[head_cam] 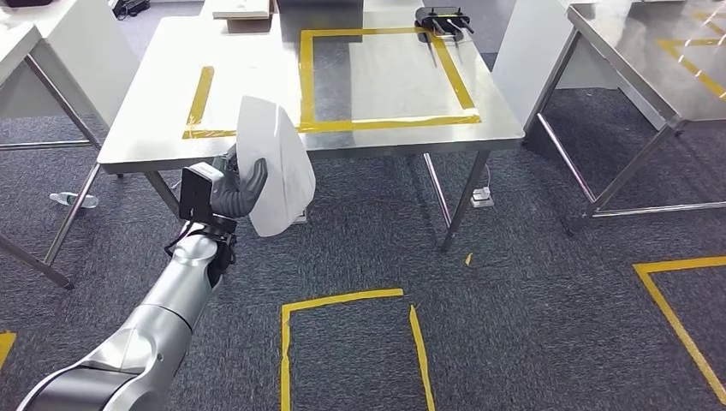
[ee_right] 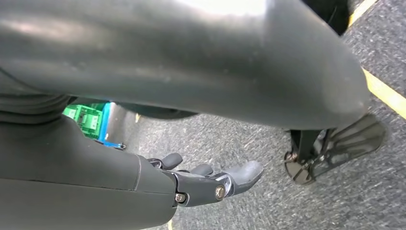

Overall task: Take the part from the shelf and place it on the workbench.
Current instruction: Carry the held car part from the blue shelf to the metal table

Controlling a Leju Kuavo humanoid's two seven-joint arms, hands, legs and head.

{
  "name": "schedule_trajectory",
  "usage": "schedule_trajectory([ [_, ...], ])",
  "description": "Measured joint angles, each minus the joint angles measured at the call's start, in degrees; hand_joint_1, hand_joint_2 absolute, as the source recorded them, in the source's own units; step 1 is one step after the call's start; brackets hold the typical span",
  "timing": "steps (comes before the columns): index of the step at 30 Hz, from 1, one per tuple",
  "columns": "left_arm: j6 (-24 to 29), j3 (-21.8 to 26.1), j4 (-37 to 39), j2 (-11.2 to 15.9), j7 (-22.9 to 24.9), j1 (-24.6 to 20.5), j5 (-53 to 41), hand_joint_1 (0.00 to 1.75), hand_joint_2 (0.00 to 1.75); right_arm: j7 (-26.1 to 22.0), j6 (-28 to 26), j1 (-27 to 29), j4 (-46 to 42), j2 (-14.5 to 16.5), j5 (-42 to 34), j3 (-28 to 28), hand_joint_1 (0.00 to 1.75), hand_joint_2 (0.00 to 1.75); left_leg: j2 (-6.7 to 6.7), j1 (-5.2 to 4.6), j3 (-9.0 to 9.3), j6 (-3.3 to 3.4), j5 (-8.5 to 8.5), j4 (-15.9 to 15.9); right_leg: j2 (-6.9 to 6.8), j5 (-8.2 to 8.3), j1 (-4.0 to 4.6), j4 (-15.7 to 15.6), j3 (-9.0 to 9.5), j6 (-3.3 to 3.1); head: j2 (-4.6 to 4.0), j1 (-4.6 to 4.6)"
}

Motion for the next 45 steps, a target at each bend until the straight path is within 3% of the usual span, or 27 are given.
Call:
schedule_trajectory([
  [1, 0.0, 0.0, 0.03, 0.0, 0.0, 0.02, 0.0, 1.75, 1.75, 0.01, 0.04, 0.04, 0.0, -0.01, 0.08, 0.0, 0.0, 0.0, -0.02, -0.06, 0.25, 0.0, -0.27, 0.04, -0.02, 1.41, 0.03, -0.58, -0.42, -0.15, 0.01, 0.01],
  [2, 0.01, 0.0, 0.04, 0.0, 0.0, 0.02, 0.0, 1.75, 1.75, 0.01, 0.08, 0.07, 0.0, -0.01, 0.14, 0.0, 0.0, 0.0, -0.04, -0.1, 0.59, -0.04, -0.56, 0.08, -0.04, 3.65, 0.09, -3.28, 0.29, -0.4, 0.01, 0.01],
  [4, 0.02, 0.01, 0.02, -0.01, -0.01, -0.07, 0.0, 1.75, 1.75, 0.0, 0.14, 0.06, -0.01, -0.04, 0.22, 0.0, 0.0, 0.0, -0.06, -0.25, 1.3, -0.36, -1.25, 0.16, -0.3, 8.02, 0.44, -11.43, 3.61, -1.12, 0.01, 0.01],
  [6, 0.02, 0.01, 0.03, -0.01, -0.02, -0.17, 0.0, 1.75, 1.75, -0.01, 0.19, -0.06, -0.01, -0.08, 0.25, 0.0, 0.0, 0.0, -0.07, -0.46, 1.67, -0.93, -1.82, 0.1, -0.54, 9.26, 0.82, -15.97, 5.71, -1.75, 0.0, 0.0],
  [9, 0.02, 0.0, -0.08, -0.08, -0.14, -0.22, 0.0, 1.75, 1.75, 0.01, 0.34, -0.15, -0.01, -0.06, 0.22, 0.0, 0.0, 0.0, 0.0, -0.57, 2.05, -1.94, -2.28, -0.17, -0.37, 8.8, 0.71, -16.65, 6.24, -2.54, 0.0, 0.0],
  [11, 0.02, 0.0, -0.2, -0.14, -0.34, -0.34, 0.0, 1.75, 1.75, 0.02, 0.4, -0.13, -0.01, -0.04, 0.2, 0.0, 0.0, 0.0, -0.02, -0.53, 0.96, -2.63, -3.68, 2.41, -0.3, 8.69, 0.31, -17.08, 6.87, -3.2, 0.01, -0.17],
  [14, -0.01, 0.0, -0.08, -0.14, -0.43, -0.22, -0.02, 1.75, 1.75, -0.16, 0.46, -0.15, -0.01, -0.02, 0.07, 0.0, 0.0, 0.0, -0.04, -0.3, -5.24, -3.29, -7.78, 13.29, -0.22, 8.16, 0.21, -17.16, 7.55, -3.76, 0.0, -0.31],
  [15, -0.03, 0.0, -0.01, -0.15, -0.39, -0.1, -0.06, 1.75, 1.75, -0.2, 0.51, -0.14, 0.0, -0.02, 0.01, 0.0, 0.0, 0.0, -0.04, -0.27, -6.98, -3.39, -7.93, 15.7, -0.14, 7.94, 0.22, -17.14, 7.76, -3.78, 0.0, -0.32],
  [16, -0.06, 0.0, 0.05, -0.15, -0.36, -0.03, -0.12, 1.75, 1.75, -0.19, 0.57, -0.11, 0.0, -0.01, -0.03, -0.01, 0.0, 0.0, -0.04, -0.27, -7.74, -3.4, -6.92, 16.02, -0.04, 7.69, 0.22, -17.1, 8.02, -3.73, 0.0, -0.32],
  [17, -0.08, 0.0, 0.08, -0.15, -0.33, -0.06, -0.17, 1.75, 1.75, -0.17, 0.64, -0.08, 0.0, -0.01, -0.06, -0.01, 0.0, 0.0, -0.04, -0.27, -7.35, -3.33, -4.87, 14.1, 0.06, 7.42, 0.22, -17.05, 8.36, -3.64, 0.0, -0.32],
  [19, -0.13, 0.0, 0.1, -0.11, -0.27, -0.35, -0.24, 1.75, 1.75, -0.17, 0.78, -0.05, 0.01, 0.02, -0.09, -0.02, 0.0, 0.0, -0.07, -0.33, -4.31, -2.86, -0.08, 6.27, 0.24, 6.76, 0.28, -16.92, 9.12, -3.3, 0.0, -0.32],
  [20, -0.19, 0.0, 0.1, -0.1, -0.2, -0.56, -0.24, 1.75, 1.75, -0.17, 0.84, -0.07, 0.01, 0.02, -0.11, -0.02, 0.0, 0.0, -0.09, -0.39, -2.79, -2.51, 1.22, 2.87, 0.32, 6.42, 0.36, -16.83, 9.33, -3.02, 0.0, -0.31],
  [22, -0.35, 0.0, 0.04, -0.09, -0.04, -0.87, -0.24, 1.75, 1.75, -0.19, 0.91, -0.12, 0.0, 0.03, -0.12, -0.02, 0.0, 0.0, -0.17, -0.57, -1.44, -1.68, 1.44, -0.24, 0.4, 6.16, 0.51, -16.55, 9.44, -2.31, 0.01, -0.21],
  [25, -0.42, 0.0, -0.12, -0.18, 0.11, -1.19, -0.32, 1.75, 1.75, -0.02, 1.0, -0.07, 0.0, 0.01, -0.1, -0.03, 0.0, 0.0, -0.29, -0.42, -0.66, -0.45, 0.96, -0.69, 0.3, 5.97, 0.49, -14.91, 9.1, -1.39, 0.0, -0.1],
  [26, -0.4, 0.0, -0.15, -0.25, 0.13, -1.4, -0.41, 1.75, 1.75, 0.07, 1.08, -0.08, 0.0, 0.01, -0.09, -0.03, 0.0, 0.0, -0.31, -0.32, -0.28, -0.16, 0.83, -0.72, 0.22, 5.07, 0.41, -13.23, 8.25, -1.16, -0.01, -0.02],
  [29, -0.2, 0.0, -0.14, -0.37, 0.13, -1.86, -0.97, 1.75, 1.75, 0.18, 1.36, -0.14, 0.01, 0.01, -0.04, -0.04, 0.0, 0.0, -0.31, -0.23, 0.2, 0.2, 0.3, -0.67, 0.02, 0.67, 0.12, -3.32, 2.48, -0.4, 0.0, 0.2],
  [30, -0.09, 0.0, -0.11, -0.39, 0.13, -1.88, -1.19, 1.75, 1.75, 0.2, 1.4, -0.11, 0.0, 0.01, -0.02, -0.04, 0.0, 0.0, -0.31, -0.22, 0.34, 0.17, 0.06, -0.6, -0.01, 0.06, 0.03, -0.86, 0.63, -0.2, 0.01, 0.2],
  [31, 0.04, 0.0, -0.11, -0.4, 0.13, -1.89, -1.42, 1.75, 1.75, 0.22, 1.41, -0.07, 0.0, 0.01, 0.03, -0.04, 0.0, 0.0, -0.31, -0.19, 0.55, 0.08, -0.22, -0.52, -0.06, 0.52, -0.06, -0.24, -0.34, -0.06, 0.0, 0.21],
  [32, 0.21, 0.0, -0.13, -0.41, 0.14, -1.91, -1.65, 1.75, 1.75, 0.24, 1.43, -0.02, 0.0, 0.0, 0.08, -0.04, 0.0, 0.0, -0.32, -0.14, 0.88, -0.07, -0.56, -0.43, -0.11, 2.16, -0.17, -1.83, -0.17, 0.0, 0.0, 0.21],
  [34, 0.57, 0.0, -0.24, -0.43, 0.15, -2.05, -2.18, 1.75, 1.75, 0.25, 1.44, 0.06, 0.0, -0.01, 0.16, -0.04, 0.0, 0.0, -0.29, 0.01, 1.75, -0.6, -1.43, -0.25, -0.33, 6.97, -0.33, -9.29, 2.64, 0.03, -0.01, 0.21],
  [36, 0.98, 0.0, -0.42, -0.42, 0.25, -2.46, -2.78, 1.75, 1.75, 0.1, 1.48, 0.04, 0.01, 0.0, 0.22, -0.04, 0.0, 0.0, -0.26, -0.03, 2.28, -1.33, -2.17, -0.18, -0.64, 8.7, -0.11, -15.01, 4.98, -0.53, 0.0, 0.28],
  [40, 1.6, -0.01, -1.03, -0.29, 0.66, -3.39, -4.28, 1.75, 1.75, -0.15, 1.57, 0.12, 0.02, 0.08, 0.37, -0.04, 0.0, 0.0, -0.26, -0.15, 2.53, -2.78, -2.53, 0.86, -0.53, 8.08, 0.04, -16.2, 6.38, -2.6, 0.0, 0.28],
  [42, 1.96, -0.03, -1.46, -0.09, 0.99, -4.31, -5.19, 1.75, 1.75, -0.18, 1.58, 0.14, 0.02, 0.08, 0.46, -0.04, 0.0, 0.0, -0.22, -0.06, 0.04, -3.09, -3.55, 5.26, -0.42, 7.64, 0.02, -16.3, 7.26, -3.35, 0.0, 0.14],
  [45, 2.1, -0.08, -1.9, 0.27, 1.81, -5.55, -6.06, 1.75, 1.75, -0.19, 1.65, 0.12, 0.02, 0.09, 0.56, -0.04, 0.0, 0.0, -0.21, -0.07, -6.68, -3.28, -7.21, 15.21, -0.28, 6.58, 0.25, -16.3, 8.33, -3.94, 0.0, 0.05],
])
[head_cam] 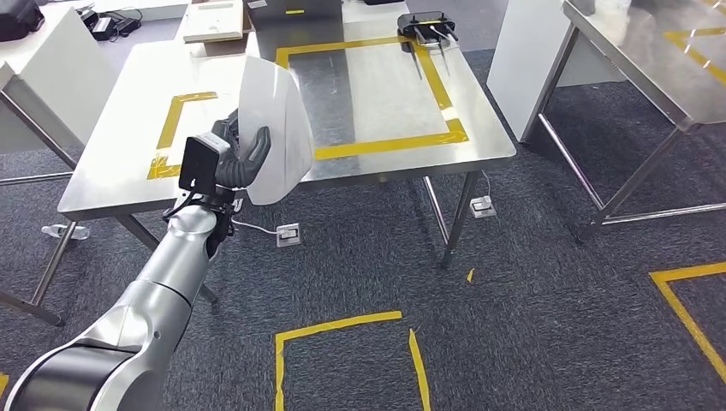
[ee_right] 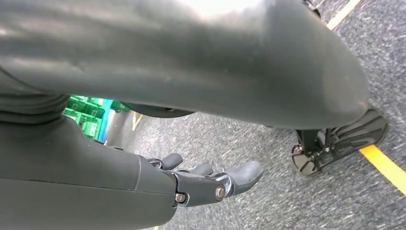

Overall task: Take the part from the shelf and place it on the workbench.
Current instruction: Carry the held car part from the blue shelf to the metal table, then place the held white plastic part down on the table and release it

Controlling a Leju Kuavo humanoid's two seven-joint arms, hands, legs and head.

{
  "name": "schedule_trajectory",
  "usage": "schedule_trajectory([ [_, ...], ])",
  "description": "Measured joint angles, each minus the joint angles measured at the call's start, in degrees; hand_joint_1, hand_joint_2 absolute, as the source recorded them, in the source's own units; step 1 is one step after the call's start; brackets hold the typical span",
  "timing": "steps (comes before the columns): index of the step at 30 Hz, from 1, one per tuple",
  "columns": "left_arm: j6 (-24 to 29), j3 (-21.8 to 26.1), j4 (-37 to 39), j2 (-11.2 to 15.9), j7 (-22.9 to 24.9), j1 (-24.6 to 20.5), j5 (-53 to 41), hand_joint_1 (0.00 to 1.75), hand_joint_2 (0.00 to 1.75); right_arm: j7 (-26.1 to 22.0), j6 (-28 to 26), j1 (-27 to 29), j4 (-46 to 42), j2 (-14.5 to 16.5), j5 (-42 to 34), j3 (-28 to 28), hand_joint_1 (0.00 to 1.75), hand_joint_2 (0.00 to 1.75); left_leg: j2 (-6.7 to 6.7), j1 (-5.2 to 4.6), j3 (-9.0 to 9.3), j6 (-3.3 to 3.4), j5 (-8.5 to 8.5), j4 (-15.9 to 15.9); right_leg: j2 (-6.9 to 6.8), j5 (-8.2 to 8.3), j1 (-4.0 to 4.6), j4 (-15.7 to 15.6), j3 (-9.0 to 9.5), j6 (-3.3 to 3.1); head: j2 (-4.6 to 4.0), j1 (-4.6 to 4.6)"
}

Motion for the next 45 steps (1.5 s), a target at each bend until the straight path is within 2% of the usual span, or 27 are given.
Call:
schedule_trajectory([
  [1, 0.02, -0.01, -0.14, 0.14, 0.29, -0.21, -0.2, 1.75, 1.75, 0.01, 0.04, 0.05, 0.0, 0.01, 0.05, 0.0, 0.0, 0.0, 0.0, -0.03, -1.32, 0.11, -0.11, 1.04, 0.11, -0.44, 0.11, 0.0, 0.55, -0.07, -0.01, 0.0],
  [2, 0.04, -0.02, -0.28, 0.3, 0.54, -0.48, -0.33, 1.75, 1.75, 0.01, 0.09, 0.11, 0.0, 0.01, 0.11, 0.0, 0.0, 0.0, -0.01, -0.11, -1.72, 0.35, 0.99, 0.18, 0.24, -0.91, 0.25, 0.01, 1.2, -0.1, -0.01, -0.02],
  [5, 0.26, -0.04, -0.7, 0.86, 0.91, -2.08, -0.54, 1.75, 1.75, -0.04, 0.28, 0.21, 0.04, 0.18, 0.25, 0.0, 0.0, 0.0, -0.07, -0.89, 0.74, 1.93, 8.79, -10.33, 0.48, -2.37, 0.65, 0.02, 2.94, -0.04, -0.01, -0.02],
  [7, 0.46, -0.11, -0.95, 1.13, 1.03, -3.1, -0.93, 1.75, 1.75, -0.54, 0.38, 0.1, 0.09, 0.38, 0.29, 0.0, 0.0, 0.0, -0.25, -1.49, 2.08, 2.59, 10.91, -14.93, 0.58, -3.21, 0.79, 0.01, 3.48, 0.37, 0.0, 0.01],
  [10, 0.84, -0.3, -1.45, 1.45, 1.23, -4.26, -1.34, 1.75, 1.75, -0.9, 0.46, -0.07, 0.1, 0.46, 0.33, 0.0, 0.0, 0.0, -0.36, -1.34, 3.4, 3.03, 10.7, -16.06, 0.63, -3.57, 0.93, 0.83, 3.95, 1.12, 0.0, 0.01],
  [11, 0.95, -0.32, -1.61, 1.53, 1.25, -4.75, -1.29, 1.75, 1.75, -0.79, 0.48, -0.08, 0.1, 0.48, 0.35, 0.0, 0.0, 0.0, -0.36, -1.15, 3.88, 3.29, 10.55, -16.21, 0.57, -3.7, 0.93, 2.36, 3.29, 1.41, 0.0, 0.1],
  [12, 1.03, -0.33, -1.75, 1.59, 1.26, -5.22, -1.23, 1.75, 1.75, -0.68, 0.48, -0.1, 0.09, 0.48, 0.37, 0.0, 0.0, 0.0, -0.38, -0.98, 4.33, 3.54, 10.34, -16.29, 0.49, -4.21, 0.84, 4.75, 1.9, 1.77, -0.01, 0.18],
  [14, 1.1, -0.34, -2.01, 1.7, 1.33, -5.73, -1.16, 1.75, 1.75, -0.59, 0.48, -0.14, 0.09, 0.49, 0.43, 0.0, 0.0, 0.0, -0.38, -0.84, 4.94, 3.85, 9.61, -16.3, 0.36, -6.37, 0.4, 11.67, -2.75, 2.56, -0.01, 0.33],
  [16, 1.15, -0.34, -2.14, 1.86, 1.4, -5.64, -1.17, 1.75, 1.75, -0.56, 0.48, -0.13, 0.09, 0.48, 0.6, 0.0, 0.0, 0.0, -0.44, -0.69, 5.68, 3.73, 8.72, -16.18, 0.25, -7.99, -0.11, 16.05, -6.85, 3.17, -0.01, 0.32],
  [17, 1.16, -0.34, -2.16, 1.97, 1.43, -5.57, -1.17, 1.75, 1.75, -0.54, 0.47, -0.09, 0.09, 0.47, 0.69, 0.0, 0.0, 0.0, -0.48, -0.56, 6.15, 3.55, 8.22, -16.06, 0.19, -7.28, -0.31, 15.64, -7.63, 3.39, -0.01, 0.33],
  [18, 1.17, -0.34, -2.23, 2.07, 1.42, -5.52, -1.17, 1.75, 1.75, -0.51, 0.47, -0.05, 0.09, 0.45, 0.77, 0.0, 0.0, 0.0, -0.51, -0.4, 6.67, 3.33, 7.69, -15.91, 0.13, -5.29, -0.48, 13.28, -7.37, 3.56, 0.0, 0.33],
  [20, 1.21, -0.34, -2.41, 2.25, 1.36, -5.51, -1.15, 1.75, 1.75, -0.52, 0.47, 0.02, 0.09, 0.42, 0.86, 0.0, 0.0, 0.0, -0.55, -0.14, 7.69, 2.66, 6.5, -15.44, -0.05, -0.15, -0.7, 5.66, -5.24, 3.74, 0.0, 0.37],
  [22, 1.25, -0.34, -2.56, 2.44, 1.28, -5.49, -1.1, 1.75, 1.75, -0.68, 0.46, -0.01, 0.1, 0.39, 1.03, 0.0, 0.0, 0.0, -0.61, -0.14, 8.16, 1.77, 5.51, -15.22, -0.15, 1.68, -0.59, 1.12, -3.74, 3.23, -0.01, 0.44],
  [26, 1.3, -0.37, -2.9, 2.93, 1.08, -5.26, -1.03, 1.75, 1.75, -0.59, 0.3, 0.0, 0.1, 0.38, 2.73, 0.32, 0.0, 0.0, -0.6, -0.12, 8.49, 0.25, 4.75, -13.9, -0.04, 1.34, -0.6, 0.46, -2.25, 1.33, -0.01, 0.4],
  [28, 1.3, -0.39, -3.05, 3.25, 0.84, -5.27, -0.93, 1.75, 1.75, -0.5, 0.33, -0.05, 0.09, 0.34, 3.38, 0.66, 0.0, 0.0, -0.42, 0.0, 5.89, -0.13, 3.44, -9.1, -0.1, 0.8, -0.62, 0.29, -1.2, 0.68, -0.01, 0.26],
  [30, 1.29, -0.4, -2.98, 3.6, 0.69, -4.85, -0.73, 1.75, 1.75, -0.52, 0.39, -0.15, 0.09, 0.31, 3.74, 0.92, 0.0, 0.0, -0.36, 0.0, 1.3, -0.22, 0.92, -2.05, -0.28, 0.01, -0.52, 0.28, -0.39, 0.32, 0.0, 0.18],
  [31, 1.29, -0.4, -2.91, 3.82, 0.67, -4.48, -0.63, 1.75, 1.75, -0.52, 0.4, -0.14, 0.09, 0.31, 3.87, 1.01, 0.0, 0.0, -0.35, -0.01, -0.59, -0.19, 0.08, 0.15, -0.43, -0.47, -0.43, 0.29, 0.13, 0.24, 0.0, 0.15],
  [32, 1.29, -0.4, -2.85, 4.03, 0.66, -4.16, -0.54, 1.75, 1.75, -0.51, 0.4, -0.07, 0.09, 0.31, 3.98, 1.08, 0.0, 0.0, -0.31, -0.05, -1.6, -0.06, 0.32, 0.47, -0.61, -0.99, -0.32, 0.29, 0.75, 0.2, 0.0, 0.14],
  [33, 1.3, -0.4, -2.79, 4.21, 0.63, -3.97, -0.47, 1.75, 1.75, -0.49, 0.39, 0.0, 0.09, 0.31, 4.03, 1.13, 0.0, 0.0, -0.17, -0.13, -1.63, 0.2, 1.79, -1.19, -0.89, -1.55, -0.18, 0.3, 1.48, 0.17, 0.0, 0.11],
  [34, 1.3, -0.4, -2.75, 4.37, 0.61, -3.89, -0.44, 1.75, 1.75, -0.45, 0.38, 0.06, 0.09, 0.31, 4.06, 1.16, 0.0, 0.0, 0.35, -0.36, -0.8, 0.71, 4.39, -4.57, -1.28, -2.16, -0.01, 0.28, 2.3, 0.15, 0.0, 0.1],
  [35, 1.31, -0.4, -2.7, 4.46, 0.58, -3.9, -0.41, 1.75, 1.75, -0.42, 0.36, 0.12, 0.1, 0.35, 4.07, 1.2, 0.0, 0.0, 1.64, -0.81, 0.3, 1.43, 7.38, -8.63, -1.72, -2.77, 0.12, 0.24, 2.97, 0.17, 0.0, 0.11],
  [36, 1.34, -0.39, -2.63, 4.56, 0.55, -3.94, -0.37, 1.75, 1.75, -0.48, 0.34, 0.15, 0.11, 0.39, 4.06, 1.24, 0.0, 0.0, 2.96, -1.33, 1.19, 2.08, 9.16, -11.93, -2.14, -3.32, 0.31, 0.23, 3.57, 0.29, 0.0, 0.12],
  [37, 1.38, -0.39, -2.57, 4.62, 0.51, -3.95, -0.34, 1.75, 1.75, -0.66, 0.33, 0.15, 0.13, 0.43, 4.06, 1.31, 0.0, 0.0, 4.01, -1.78, 1.9, 2.59, 10.31, -14.17, -2.69, -3.88, 0.46, 0.12, 4.0, 0.52, 0.0, 0.13],
  [38, 1.43, -0.39, -2.5, 4.67, 0.44, -3.92, -0.3, 1.75, 1.75, -0.87, 0.31, 0.17, 0.13, 0.45, 4.06, 1.4, 0.0, 0.0, 4.45, -2.04, 2.15, 2.91, 10.57, -15.22, -3.22, -4.23, 0.59, 0.21, 4.37, 0.8, -0.01, 0.15],
  [40, 1.51, -0.4, -2.47, 4.75, 0.24, -3.8, -0.23, 1.75, 1.75, -1.19, 0.25, 0.09, 0.13, 0.41, 4.07, 1.56, 0.0, 0.0, 3.11, -1.79, 2.9, 3.19, 10.41, -15.55, -4.03, -4.69, 0.73, 0.55, 5.03, 1.41, -0.01, 0.15],
  [42, 1.58, -0.38, -2.47, 4.85, 0.0, -3.88, -0.16, 1.75, 1.75, -1.22, 0.19, 0.03, 0.11, 0.36, 4.07, 1.63, 0.0, 0.0, 1.66, -1.33, 3.79, 3.62, 10.32, -15.77, -3.0, -5.1, 0.6, 3.19, 4.1, 1.94, 0.0, 0.22],
  [45, 1.64, -0.37, -2.39, 4.67, -0.22, -3.7, -0.19, 1.75, 1.75, -1.36, 0.08, 0.04, 0.11, 0.3, 4.06, 1.66, 0.0, 0.0, -0.6, -0.97, 4.48, 4.04, 9.67, -15.81, -0.79, -8.29, 0.05, 12.76, -2.42, 2.84, 0.0, 0.34],
])
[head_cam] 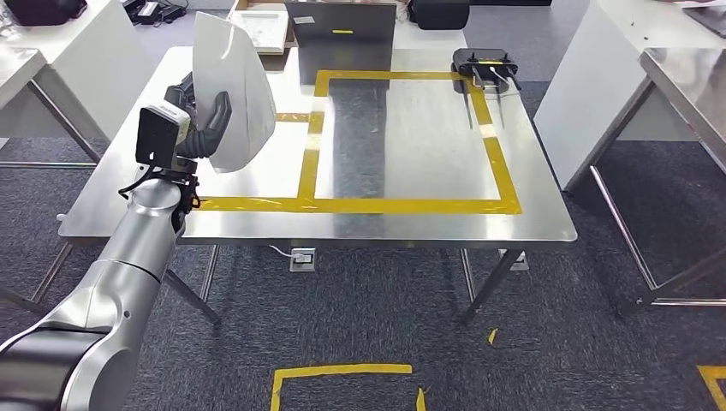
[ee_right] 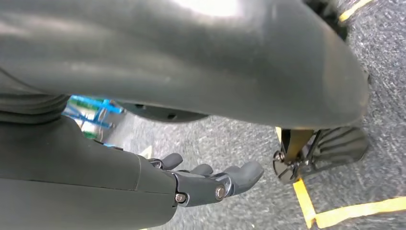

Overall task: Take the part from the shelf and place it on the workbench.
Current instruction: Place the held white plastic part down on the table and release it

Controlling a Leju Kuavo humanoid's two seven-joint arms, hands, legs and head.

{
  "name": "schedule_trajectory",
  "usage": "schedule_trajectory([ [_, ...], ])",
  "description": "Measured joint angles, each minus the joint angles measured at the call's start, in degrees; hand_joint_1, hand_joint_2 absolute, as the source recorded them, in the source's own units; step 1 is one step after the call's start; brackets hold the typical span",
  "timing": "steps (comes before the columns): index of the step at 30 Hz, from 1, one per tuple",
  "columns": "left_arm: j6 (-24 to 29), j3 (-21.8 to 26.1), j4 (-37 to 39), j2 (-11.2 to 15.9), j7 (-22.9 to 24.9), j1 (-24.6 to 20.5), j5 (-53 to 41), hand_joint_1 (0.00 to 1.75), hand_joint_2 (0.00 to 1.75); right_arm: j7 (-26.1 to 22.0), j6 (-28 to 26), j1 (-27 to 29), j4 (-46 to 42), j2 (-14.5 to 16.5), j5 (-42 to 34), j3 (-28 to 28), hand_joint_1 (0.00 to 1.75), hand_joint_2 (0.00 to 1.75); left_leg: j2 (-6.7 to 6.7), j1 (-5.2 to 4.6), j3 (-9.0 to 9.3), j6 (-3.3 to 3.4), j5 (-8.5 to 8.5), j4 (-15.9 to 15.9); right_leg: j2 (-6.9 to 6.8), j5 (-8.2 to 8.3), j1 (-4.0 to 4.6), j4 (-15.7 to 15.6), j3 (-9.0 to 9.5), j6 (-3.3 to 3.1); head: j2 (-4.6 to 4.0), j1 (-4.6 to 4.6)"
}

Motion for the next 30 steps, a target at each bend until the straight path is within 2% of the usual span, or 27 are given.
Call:
schedule_trajectory([
  [1, 0.02, -0.01, 0.04, -0.07, -0.02, 0.26, -0.04, 1.75, 1.75, -0.01, -0.08, 0.01, 0.0, -0.02, -0.01, 0.0, 0.0, 0.0, -0.84, 0.07, 0.2, -0.04, -0.3, 0.07, 0.18, -1.1, -0.16, 2.3, -2.18, 0.23, 0.0, 0.0],
  [2, 0.05, -0.01, 0.08, -0.08, -0.03, 0.52, -0.09, 1.75, 1.75, -0.01, -0.16, 0.02, -0.01, -0.05, -0.01, 0.0, 0.0, 0.0, -1.65, 0.16, 0.46, -0.17, -0.62, 0.18, 0.23, -1.28, -0.27, 2.89, -3.55, 0.39, 0.0, 0.01],
  [3, 0.09, -0.01, 0.1, -0.08, -0.03, 0.73, -0.13, 1.75, 1.75, -0.01, -0.26, 0.03, -0.01, -0.08, -0.01, 0.0, 0.0, 0.0, -2.44, 0.27, 0.79, -0.35, -0.99, 0.34, 0.32, -0.15, -0.36, 1.63, -4.01, 0.48, 0.0, 0.0],
  [4, 0.16, -0.01, 0.1, -0.09, -0.03, 0.84, -0.14, 1.75, 1.75, -0.02, -0.33, 0.05, -0.01, -0.11, -0.01, 0.0, 0.0, 0.0, -3.12, 0.39, 1.17, -0.58, -1.43, 0.55, 0.66, 2.36, -0.47, -1.43, -3.53, 0.53, 0.01, 0.01],
  [5, 0.25, -0.01, 0.12, -0.12, -0.02, 0.9, -0.17, 1.75, 1.75, -0.02, -0.4, 0.11, 0.0, -0.15, -0.03, 0.0, 0.0, 0.0, -3.72, 0.51, 1.49, -0.84, -1.88, 0.75, 1.36, 5.54, -0.63, -5.3, -2.68, 0.54, 0.01, 0.02],
  [6, 0.36, -0.01, 0.18, -0.2, 0.02, 0.92, -0.22, 1.75, 1.75, -0.03, -0.54, 0.14, 0.0, -0.17, -0.1, 0.01, 0.0, 0.0, -4.23, 0.58, 1.73, -1.15, -2.3, 0.96, 1.97, 7.7, -0.69, -8.67, -1.87, 0.41, 0.01, 0.03],
  [7, 0.54, -0.01, 0.24, -0.26, 0.14, 0.94, -0.33, 1.75, 1.75, -0.03, -0.76, 0.08, 0.0, -0.19, -0.29, 0.01, 0.0, 0.0, -4.63, 0.63, 1.82, -1.51, -2.65, 1.06, 2.47, 9.16, -0.65, -10.96, -1.24, 0.2, 0.01, 0.04],
  [8, 0.73, 0.0, 0.31, -0.27, 0.29, 0.99, -0.52, 1.75, 1.75, -0.03, -1.06, 0.0, 0.0, -0.19, -0.56, 0.01, 0.0, 0.0, -4.92, 0.67, 1.86, -1.93, -2.78, 1.19, 2.71, 9.67, -0.58, -11.95, -1.0, -0.14, 0.01, 0.04],
  [9, 0.98, 0.0, 0.37, -0.27, 0.46, 1.03, -0.79, 1.75, 1.75, -0.02, -1.39, -0.12, -0.01, -0.19, -0.89, 0.01, 0.0, 0.0, -5.1, 0.64, 1.95, -2.33, -2.8, 1.26, 2.49, 9.43, -0.42, -12.02, -0.82, -0.56, 0.0, 0.03],
  [10, 1.34, 0.0, 0.37, -0.19, 0.62, 1.07, -1.09, 1.75, 1.75, -0.01, -1.68, -0.22, -0.01, -0.16, -1.23, 0.0, 0.0, 0.0, -5.08, 0.64, 2.0, -2.7, -2.88, 1.28, 2.34, 9.76, -0.41, -12.11, -0.47, -0.96, -0.01, 0.03],
  [11, 1.81, -0.01, 0.37, -0.13, 0.69, 1.07, -1.51, 1.75, 1.75, -0.01, -1.92, -0.23, -0.01, -0.16, -1.49, -0.02, 0.0, 0.0, -4.39, 0.59, 1.99, -3.02, -3.09, 1.67, 2.19, 9.91, -0.47, -12.28, -0.1, -1.37, -0.01, -0.02],
  [13, 3.84, -0.08, 0.4, -0.13, 0.78, 0.94, -3.01, 1.75, 1.75, -0.02, -2.23, -0.23, -0.01, -0.19, -1.85, -0.05, 0.0, 0.0, -2.03, 0.54, 0.57, -3.55, -4.91, 4.78, 1.97, 9.8, -0.58, -12.55, 0.67, -2.03, 0.0, -0.28],
  [14, 5.27, -0.16, 0.5, -0.16, 0.81, 0.93, -4.1, 1.75, 1.75, -0.02, -2.31, -0.22, -0.01, -0.22, -1.95, -0.08, 0.0, 0.0, -0.82, 0.57, -1.01, -3.8, -6.37, 7.88, 1.88, 9.64, -0.56, -12.6, 0.87, -2.26, 0.01, -0.43],
  [15, 7.06, -0.28, 0.65, -0.19, 0.95, 0.97, -5.41, 1.75, 1.75, -0.03, -2.34, -0.2, -0.01, -0.23, -2.03, -0.1, 0.0, 0.0, -0.19, 0.67, -3.03, -4.0, -7.92, 11.53, 1.81, 9.48, -0.55, -12.59, 0.97, -2.42, 0.0, -0.54],
  [16, 9.24, -0.53, 0.9, -0.21, 1.27, 1.07, -7.05, 1.75, 1.75, -0.03, -2.34, -0.16, -0.01, -0.23, -2.08, -0.11, 0.0, 0.0, 0.06, 0.79, -4.92, -4.1, -8.98, 14.62, 1.74, 9.34, -0.55, -12.58, 1.04, -2.5, 0.01, -0.53],
  [17, 11.5, -0.9, 1.2, -0.2, 1.73, 1.17, -8.78, 1.75, 1.75, -0.02, -2.34, -0.1, -0.01, -0.23, -2.09, -0.13, 0.0, 0.0, 0.14, 0.87, -6.16, -4.16, -9.17, 16.22, 1.68, 9.2, -0.55, -12.57, 1.13, -2.51, 0.01, -0.54],
  [18, 14.18, -1.44, 1.5, -0.19, 2.49, 1.19, -10.92, 1.75, 1.75, -0.02, -2.36, -0.03, -0.01, -0.23, -2.11, -0.13, 0.0, 0.0, 0.18, 0.92, -6.37, -4.14, -8.26, 15.75, 1.62, 9.05, -0.55, -12.54, 1.27, -2.45, 0.01, -0.55],
  [19, 17.11, -2.13, 1.85, -0.16, 3.47, 1.11, -13.27, 1.75, 1.75, -0.02, -2.38, 0.02, -0.01, -0.23, -2.14, -0.14, 0.0, 0.0, 0.2, 0.95, -5.48, -4.04, -6.38, 13.19, 1.57, 8.89, -0.55, -12.51, 1.46, -2.35, 0.01, -0.54],
  [20, 19.81, -2.9, 2.22, -0.14, 4.49, 0.91, -15.47, 1.75, 1.75, -0.02, -2.41, 0.05, -0.01, -0.23, -2.17, -0.14, 0.0, 0.0, 0.27, 0.94, -3.81, -3.86, -3.94, 9.22, 1.52, 8.72, -0.55, -12.47, 1.67, -2.19, 0.0, -0.54],
  [21, 22.58, -3.71, 2.68, -0.1, 5.72, 0.59, -17.8, 1.75, 1.75, -0.02, -2.45, 0.05, -0.01, -0.23, -2.19, -0.15, 0.0, 0.0, 0.36, 0.83, -2.21, -3.67, -2.33, 5.38, 1.47, 8.55, -0.49, -12.38, 1.85, -1.99, -0.01, -0.53],
  [22, 25.26, -4.6, 3.37, -0.1, 7.11, 0.13, -20.12, 1.75, 1.75, -0.03, -2.5, 0.02, -0.01, -0.23, -2.16, -0.15, 0.0, 0.0, 0.43, 0.7, -1.03, -3.4, -1.52, 2.6, 1.41, 8.41, -0.43, -12.33, 1.89, -1.73, -0.01, -0.51],
  [24, 29.89, -6.35, 4.85, -0.08, 10.0, -0.72, -24.42, 1.75, 1.75, -0.03, -2.63, 0.01, -0.01, -0.23, -2.09, -0.15, 0.0, 0.0, 0.45, 0.52, -0.1, -3.06, -1.29, 0.59, 1.29, 8.14, -0.23, -12.23, 1.86, -1.3, -0.01, -0.48],
  [26, 34.5, -8.08, 6.49, 0.13, 13.83, -1.43, -29.5, 1.75, 1.75, -0.01, -2.74, 0.07, -0.01, -0.23, -1.99, -0.15, 0.0, 0.0, 0.33, 0.58, 0.15, -2.96, -0.63, 0.46, 1.23, 8.14, -0.1, -12.3, 1.92, -1.66, 0.0, -0.47],
  [28, 39.52, -10.28, 8.31, 0.68, 19.66, -2.21, -37.09, 1.75, 1.75, -0.01, -2.85, 0.11, -0.01, -0.23, -1.79, -0.15, 0.0, 0.0, 0.2, 0.57, 0.15, -2.86, -0.55, 0.44, 1.16, 8.28, -0.06, -12.57, 2.1, -2.12, 0.0, -0.45],
  [30, 43.14, -13.32, 10.15, 1.51, 25.52, -3.02, -45.11, 1.75, 1.75, -0.02, -2.95, 0.09, -0.01, -0.23, -1.53, -0.15, 0.0, 0.0, 0.04, 0.53, 0.15, -2.58, -0.61, 0.45, 1.01, 8.27, -0.07, -12.88, 2.33, -2.01, -0.01, -0.43],
])
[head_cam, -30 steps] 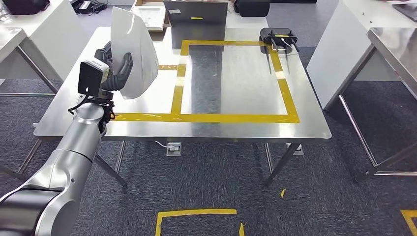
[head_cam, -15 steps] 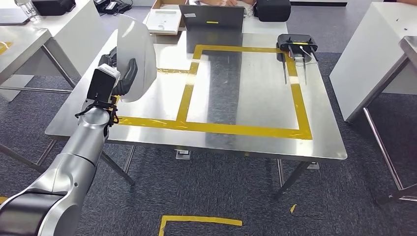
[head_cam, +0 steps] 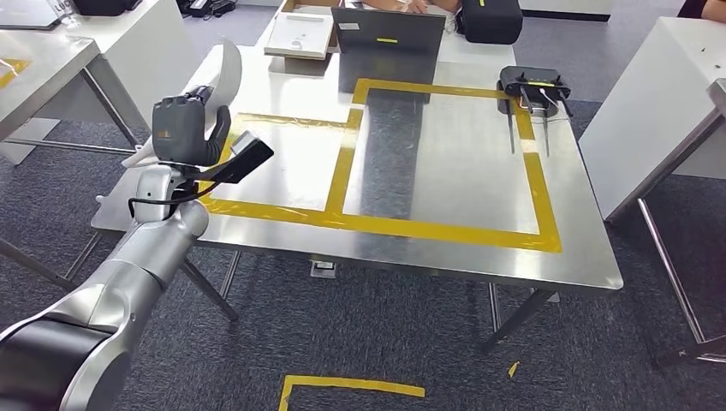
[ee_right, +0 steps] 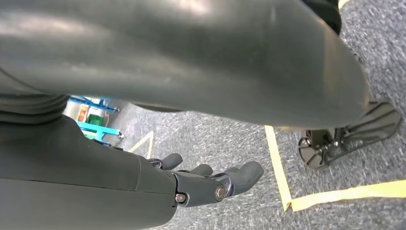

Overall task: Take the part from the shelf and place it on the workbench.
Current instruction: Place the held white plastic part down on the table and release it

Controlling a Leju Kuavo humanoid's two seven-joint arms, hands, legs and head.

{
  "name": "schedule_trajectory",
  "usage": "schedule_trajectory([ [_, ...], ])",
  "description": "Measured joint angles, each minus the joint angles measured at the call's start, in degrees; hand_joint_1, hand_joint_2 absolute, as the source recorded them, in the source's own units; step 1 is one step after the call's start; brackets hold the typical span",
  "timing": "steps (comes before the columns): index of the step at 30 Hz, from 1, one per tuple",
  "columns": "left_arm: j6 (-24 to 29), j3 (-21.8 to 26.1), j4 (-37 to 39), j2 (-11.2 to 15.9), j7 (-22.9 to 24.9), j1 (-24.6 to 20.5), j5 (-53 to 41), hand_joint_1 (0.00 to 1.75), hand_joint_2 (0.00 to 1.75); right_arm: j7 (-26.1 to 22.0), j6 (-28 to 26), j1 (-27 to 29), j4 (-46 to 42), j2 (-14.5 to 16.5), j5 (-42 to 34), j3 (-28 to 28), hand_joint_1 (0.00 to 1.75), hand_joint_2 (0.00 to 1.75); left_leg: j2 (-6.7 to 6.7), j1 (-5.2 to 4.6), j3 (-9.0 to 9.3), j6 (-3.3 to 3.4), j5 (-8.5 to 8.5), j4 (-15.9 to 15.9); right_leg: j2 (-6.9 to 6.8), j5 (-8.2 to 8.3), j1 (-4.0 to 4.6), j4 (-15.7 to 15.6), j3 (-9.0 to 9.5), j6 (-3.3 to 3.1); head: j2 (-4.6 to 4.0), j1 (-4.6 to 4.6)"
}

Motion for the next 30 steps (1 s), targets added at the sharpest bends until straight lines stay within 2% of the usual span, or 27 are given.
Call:
schedule_trajectory([
  [3, 1.08, -4.95, 2.43, 1.47, 6.83, -1.11, -10.27, 1.75, 1.75, 0.0, -0.02, -0.02, 0.0, -0.04, 0.47, 0.0, 0.0, 0.0, -0.1, -0.03, 0.02, 0.29, -0.06, 0.01, -0.12, 0.04, -0.04, -0.35, 0.25, 0.6, 0.0, 0.0],
  [5, 0.65, -8.17, 3.73, 2.43, 9.43, -1.63, -14.3, 1.75, 1.75, 0.0, 0.0, 0.0, 0.0, -0.08, 0.75, 0.0, 0.0, 0.0, -0.1, -0.06, 0.02, 0.39, -0.07, 0.03, -0.12, 0.1, -0.08, -0.47, 0.3, 1.01, 0.01, 0.0],
  [10, 0.56, -11.95, 5.43, 3.47, 10.28, -1.82, -15.24, 1.75, 1.75, 0.0, 0.01, 0.09, 0.0, -0.13, 0.45, 0.0, 0.0, 0.0, -0.1, -0.09, 0.03, 0.44, -0.08, 0.06, -0.14, 0.12, -0.1, -0.5, 0.3, 1.5, 0.01, -0.02],
  [17, 2.53, -12.51, 6.55, 2.73, 8.9, -1.44, -13.6, 1.75, 1.75, 0.0, -0.8, 0.53, 0.0, -0.11, 0.41, 0.0, 0.0, 0.0, -0.09, -0.06, 0.11, 0.39, -0.05, -0.05, -0.15, 0.12, -0.06, -0.46, 0.26, 1.57, 0.01, -0.03],
  [21, 3.17, -12.51, 6.7, 2.31, 9.12, -1.02, -13.84, 0.0, 1.75, 0.0, -1.57, 1.0, 0.0, -0.04, 0.35, 0.0, 0.0, 0.0, -0.09, -0.05, 0.12, 0.37, -0.03, -0.1, -0.15, 0.12, -0.06, -0.46, 0.25, 1.57, 0.0, -0.03],
  [24, 3.31, -12.49, 6.65, 2.38, 9.47, -0.83, -14.17, 0.0, 1.75, 0.0, -1.93, 1.31, 0.0, 0.14, 0.4, 0.0, 0.0, 0.0, -0.1, -0.04, 0.13, 0.36, -0.03, -0.13, -0.15, 0.11, -0.05, -0.45, 0.25, 1.56, 0.0, -0.02],
  [28, 3.48, -12.36, 6.04, 2.88, 9.66, -0.37, -15.14, 0.0, 0.0, 0.0, -1.83, 1.47, 0.0, 0.34, 0.61, 0.0, 0.0, 0.0, -0.09, -0.03, 0.14, 0.36, -0.03, -0.14, -0.15, 0.09, -0.04, -0.45, 0.25, 1.55, 0.01, -0.02],
  [30, 3.51, -12.29, 5.62, 3.23, 10.06, -0.01, -16.25, 0.0, 0.0, 0.0, -1.49, 1.48, 0.0, 0.39, 0.82, 0.0, 0.0, 0.0, -0.09, -0.03, 0.15, 0.35, -0.02, -0.14, -0.15, 0.08, -0.04, -0.45, 0.26, 1.55, 0.02, -0.02],
])
